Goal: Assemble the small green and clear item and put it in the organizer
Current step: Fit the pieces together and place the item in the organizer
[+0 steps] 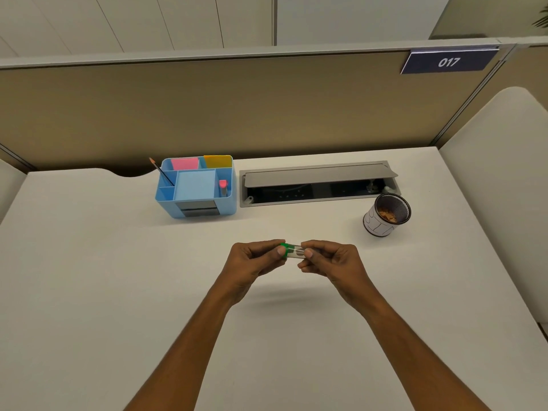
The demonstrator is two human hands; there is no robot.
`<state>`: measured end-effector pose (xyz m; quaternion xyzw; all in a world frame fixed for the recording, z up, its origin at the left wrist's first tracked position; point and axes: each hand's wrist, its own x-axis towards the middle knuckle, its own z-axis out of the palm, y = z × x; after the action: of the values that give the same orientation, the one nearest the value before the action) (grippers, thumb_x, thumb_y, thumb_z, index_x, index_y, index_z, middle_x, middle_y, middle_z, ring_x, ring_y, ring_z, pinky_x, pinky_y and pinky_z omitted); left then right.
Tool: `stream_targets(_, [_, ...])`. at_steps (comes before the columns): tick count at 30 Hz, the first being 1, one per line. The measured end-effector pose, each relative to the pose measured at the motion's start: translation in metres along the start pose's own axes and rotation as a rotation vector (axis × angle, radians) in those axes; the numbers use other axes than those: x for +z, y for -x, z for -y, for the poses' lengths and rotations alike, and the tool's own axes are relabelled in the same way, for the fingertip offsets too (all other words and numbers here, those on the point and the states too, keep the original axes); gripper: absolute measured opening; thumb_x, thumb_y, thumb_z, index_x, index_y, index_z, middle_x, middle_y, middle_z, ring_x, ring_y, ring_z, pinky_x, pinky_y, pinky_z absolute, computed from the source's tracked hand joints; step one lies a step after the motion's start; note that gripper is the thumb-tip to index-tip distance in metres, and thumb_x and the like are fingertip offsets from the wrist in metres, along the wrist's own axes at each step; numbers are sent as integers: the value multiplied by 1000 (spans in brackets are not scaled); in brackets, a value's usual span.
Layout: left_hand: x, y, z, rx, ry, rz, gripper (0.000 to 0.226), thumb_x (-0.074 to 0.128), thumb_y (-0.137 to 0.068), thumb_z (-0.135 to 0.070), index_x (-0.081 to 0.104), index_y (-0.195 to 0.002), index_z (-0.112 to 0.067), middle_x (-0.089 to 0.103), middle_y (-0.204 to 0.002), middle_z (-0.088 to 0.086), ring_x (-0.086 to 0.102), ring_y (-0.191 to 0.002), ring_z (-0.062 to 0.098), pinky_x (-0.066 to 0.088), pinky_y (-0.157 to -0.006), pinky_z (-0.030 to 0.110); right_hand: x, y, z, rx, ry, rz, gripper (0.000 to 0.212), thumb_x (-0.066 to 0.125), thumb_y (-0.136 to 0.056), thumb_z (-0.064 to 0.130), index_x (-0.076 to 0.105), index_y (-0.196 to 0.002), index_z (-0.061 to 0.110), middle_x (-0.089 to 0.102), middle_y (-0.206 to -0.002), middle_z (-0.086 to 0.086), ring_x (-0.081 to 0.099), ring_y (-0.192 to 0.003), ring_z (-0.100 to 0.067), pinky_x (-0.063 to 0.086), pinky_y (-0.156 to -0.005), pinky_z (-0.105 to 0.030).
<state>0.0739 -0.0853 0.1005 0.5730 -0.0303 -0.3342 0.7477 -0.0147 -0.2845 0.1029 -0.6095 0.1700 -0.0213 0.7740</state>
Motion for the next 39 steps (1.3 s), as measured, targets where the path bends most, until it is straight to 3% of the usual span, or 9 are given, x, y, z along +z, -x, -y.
stream_targets(6, [3, 2, 0, 56, -56, -30, 29, 81, -79, -26, 83, -105, -14, 83, -105, 12, 79, -92, 28, 63, -85, 28, 8, 0, -2, -18, 15, -24, 18, 76, -89, 16, 81, -105, 10, 82, -86, -16, 79, -74, -30, 64, -73, -31])
stream_targets(12, [-1, 4, 1, 59, -98, -30, 32, 82, -82, -26, 81, -109, -8, 83, -104, 13, 79, -94, 26, 62, -86, 29, 5, 0, -6, -17, 102, 4, 16, 73, -94, 12, 81, -108, 11, 82, -91, -15, 80, -80, -31, 65, -78, -34])
stream_targets(19, [-34, 9, 6, 95, -46, -245, 28, 83, -85, -14, 81, -112, -10, 83, -105, 12, 79, -100, 29, 63, -88, 33, 33, -39, -6, -243, 716, 123, 29, 84, -85, 16, 79, -112, 24, 75, -102, 19, 70, -97, -3, 61, -77, -20])
stream_targets(24, [-51, -2, 3, 113, -133, -424, 36, 85, -82, -19, 78, -117, -15, 82, -110, 8, 78, -100, 21, 61, -97, 41, 69, -71, -13, -261, 969, 173, 33, 75, -92, 28, 74, -125, 25, 73, -118, 3, 64, -104, -15, 57, -93, -42])
stream_targets(28, [-71, -12, 3, 178, -222, -622, 51, 75, -81, -45, 75, -123, -15, 80, -117, 6, 78, -96, 16, 64, -91, 36, 104, -103, -12, -295, 981, 155, 34, 73, -94, 26, 73, -128, 19, 71, -126, -4, 62, -114, -23, 53, -99, -48])
stream_targets(31, [-91, -17, 15, 204, -490, -719, 52, 69, -91, -47, 70, -131, -15, 73, -132, 6, 69, -106, 7, 53, -88, 11, 135, -131, -7, -317, 972, 138, 35, 71, -96, 23, 71, -130, 14, 66, -130, -8, 60, -117, -23, 55, -99, -41])
stream_targets(33, [-102, -21, 26, 180, -673, -716, 51, 59, -99, -45, 59, -143, -19, 63, -147, 3, 60, -129, 15, 43, -105, 21, 154, -151, -4, -339, 983, 142, 37, 70, -97, 21, 69, -132, 13, 62, -130, -9, 58, -119, -23, 55, -97, -36])
stream_targets(35, [-112, -24, 37, 143, -850, -673, 57, 45, -105, -46, 39, -156, -22, 43, -163, -1, 36, -151, 17, 27, -120, 29, 172, -171, -2, -354, 1006, 156, 40, 69, -98, 17, 64, -137, 10, 60, -132, -10, 57, -123, -24, 56, -100, -38])
stream_targets(39, [-134, -32, 63, 91, -1174, -570, 65, 22, -108, -49, 2, -163, -22, 5, -174, -4, -2, -160, 13, 1, -127, 33, 201, -205, -4, -372, 1086, 167, 41, 65, -100, 11, 60, -140, 6, 57, -134, -12, 54, -127, -25, 51, -106, -36])
